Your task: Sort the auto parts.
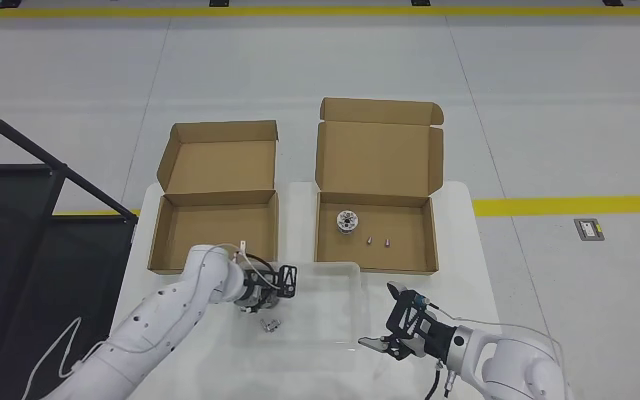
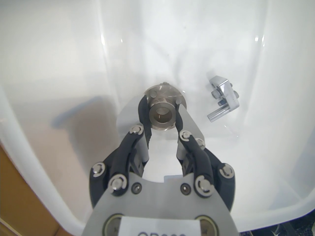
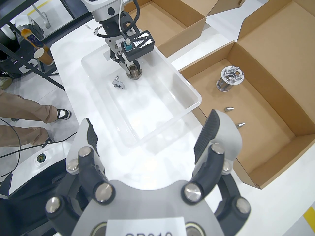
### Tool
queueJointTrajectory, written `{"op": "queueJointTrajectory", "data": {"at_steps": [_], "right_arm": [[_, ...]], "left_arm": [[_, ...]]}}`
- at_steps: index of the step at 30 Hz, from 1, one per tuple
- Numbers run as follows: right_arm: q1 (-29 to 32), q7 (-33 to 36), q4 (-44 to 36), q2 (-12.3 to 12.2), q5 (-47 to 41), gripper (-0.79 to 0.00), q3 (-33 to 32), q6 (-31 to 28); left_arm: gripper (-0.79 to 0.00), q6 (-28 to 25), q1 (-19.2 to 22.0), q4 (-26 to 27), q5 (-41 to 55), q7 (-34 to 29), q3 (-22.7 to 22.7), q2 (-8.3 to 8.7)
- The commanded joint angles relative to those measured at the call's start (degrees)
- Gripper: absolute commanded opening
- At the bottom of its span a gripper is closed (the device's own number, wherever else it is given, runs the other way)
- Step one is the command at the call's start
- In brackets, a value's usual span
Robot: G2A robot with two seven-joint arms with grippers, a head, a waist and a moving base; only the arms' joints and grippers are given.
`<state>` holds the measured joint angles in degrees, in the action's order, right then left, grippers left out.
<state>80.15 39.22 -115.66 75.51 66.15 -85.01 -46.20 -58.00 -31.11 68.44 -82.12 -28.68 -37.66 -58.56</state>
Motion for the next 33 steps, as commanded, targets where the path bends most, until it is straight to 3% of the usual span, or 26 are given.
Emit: {"op": "queueJointTrajectory", "data": {"at_steps": [1, 9, 19, 23, 29, 33], "right_arm": [[0.0, 0.0, 0.0, 0.0, 0.0, 0.0, 0.0, 0.0], [0.0, 0.0, 0.0, 0.0, 0.0, 0.0, 0.0, 0.0], [0.0, 0.0, 0.0, 0.0, 0.0, 0.0, 0.0, 0.0], [0.0, 0.0, 0.0, 0.0, 0.0, 0.0, 0.0, 0.0], [0.0, 0.0, 0.0, 0.0, 0.0, 0.0, 0.0, 0.0], [0.0, 0.0, 0.0, 0.0, 0.0, 0.0, 0.0, 0.0]], "left_arm": [[-0.785, 0.0, -0.6, 1.7, -0.2, -0.1, -0.9, 0.64], [-0.785, 0.1, -5.6, 12.7, -0.3, -1.2, -7.7, 4.22], [-0.785, 5.4, -18.8, 28.2, 1.2, 0.4, -26.0, 9.66], [-0.785, 8.8, -24.0, 30.0, 1.5, 4.3, -34.2, 11.18], [-0.785, 11.8, -30.9, 27.8, 3.6, 13.6, -46.0, 12.73], [-0.785, 11.8, -30.9, 27.8, 3.6, 13.6, -46.0, 12.73]]}}
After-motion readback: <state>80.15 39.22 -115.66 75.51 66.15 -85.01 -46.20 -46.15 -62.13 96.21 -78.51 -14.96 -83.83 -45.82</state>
